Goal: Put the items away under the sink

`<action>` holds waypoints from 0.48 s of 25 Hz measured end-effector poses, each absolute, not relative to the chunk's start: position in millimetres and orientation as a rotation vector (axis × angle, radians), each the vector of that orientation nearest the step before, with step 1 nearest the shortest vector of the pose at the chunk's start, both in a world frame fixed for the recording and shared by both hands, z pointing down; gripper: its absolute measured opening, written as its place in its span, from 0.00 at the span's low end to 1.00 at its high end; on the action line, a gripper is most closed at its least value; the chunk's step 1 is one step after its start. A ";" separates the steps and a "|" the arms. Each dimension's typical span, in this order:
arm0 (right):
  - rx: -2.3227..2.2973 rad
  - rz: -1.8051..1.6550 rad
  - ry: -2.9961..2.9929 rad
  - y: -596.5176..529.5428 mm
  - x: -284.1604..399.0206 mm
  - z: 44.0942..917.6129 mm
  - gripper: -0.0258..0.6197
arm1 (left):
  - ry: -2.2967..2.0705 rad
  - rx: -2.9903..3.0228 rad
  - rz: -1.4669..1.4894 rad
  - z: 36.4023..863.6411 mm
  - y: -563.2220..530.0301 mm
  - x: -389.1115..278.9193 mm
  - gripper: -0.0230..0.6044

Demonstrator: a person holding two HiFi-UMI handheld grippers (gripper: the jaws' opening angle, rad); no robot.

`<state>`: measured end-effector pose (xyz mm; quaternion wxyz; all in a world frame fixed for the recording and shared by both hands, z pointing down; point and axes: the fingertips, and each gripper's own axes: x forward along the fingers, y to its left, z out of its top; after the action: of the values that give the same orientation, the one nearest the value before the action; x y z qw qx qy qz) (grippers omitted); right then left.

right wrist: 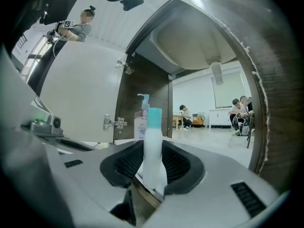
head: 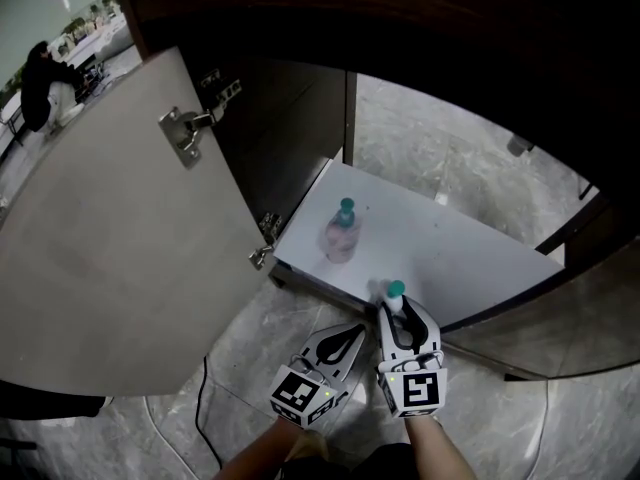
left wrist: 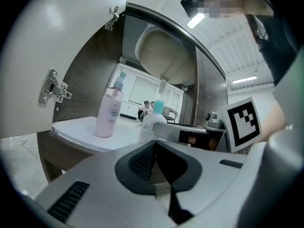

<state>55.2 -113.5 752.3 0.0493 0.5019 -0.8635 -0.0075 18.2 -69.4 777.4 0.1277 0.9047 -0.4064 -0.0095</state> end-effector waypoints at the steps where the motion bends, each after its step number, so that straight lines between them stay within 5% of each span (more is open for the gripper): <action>1: 1.531 -0.025 -2.624 -115.3 55.2 752.6 0.23 | -1.178 2.634 -0.028 777.0 -68.8 19.1 0.05; 12: 1.554 -0.046 -2.562 -138.0 45.5 753.8 0.23 | -1.191 2.623 -0.033 779.2 -66.5 2.2 0.05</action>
<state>45.5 -138.0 753.8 0.0724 0.5173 -0.8526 -0.0153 2.2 -66.5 779.2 0.1298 0.9028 -0.4099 -0.0115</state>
